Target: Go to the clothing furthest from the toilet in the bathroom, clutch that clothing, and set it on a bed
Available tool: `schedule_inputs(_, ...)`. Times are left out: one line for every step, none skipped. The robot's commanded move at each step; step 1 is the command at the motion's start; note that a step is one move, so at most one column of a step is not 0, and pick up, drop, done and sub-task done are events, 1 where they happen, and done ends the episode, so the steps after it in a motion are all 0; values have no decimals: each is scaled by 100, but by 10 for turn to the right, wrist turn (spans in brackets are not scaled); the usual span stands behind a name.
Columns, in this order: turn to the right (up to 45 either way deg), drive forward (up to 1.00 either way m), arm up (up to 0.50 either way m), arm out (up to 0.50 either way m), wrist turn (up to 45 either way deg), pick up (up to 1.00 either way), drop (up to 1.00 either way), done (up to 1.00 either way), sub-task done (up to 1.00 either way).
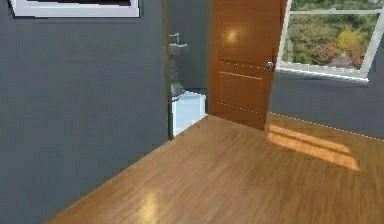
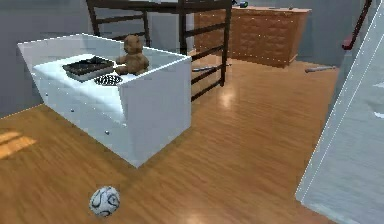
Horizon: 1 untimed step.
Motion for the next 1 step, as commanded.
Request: schedule_inputs(30, 0, 0, 0, 0, 0, 0, 0, 0)
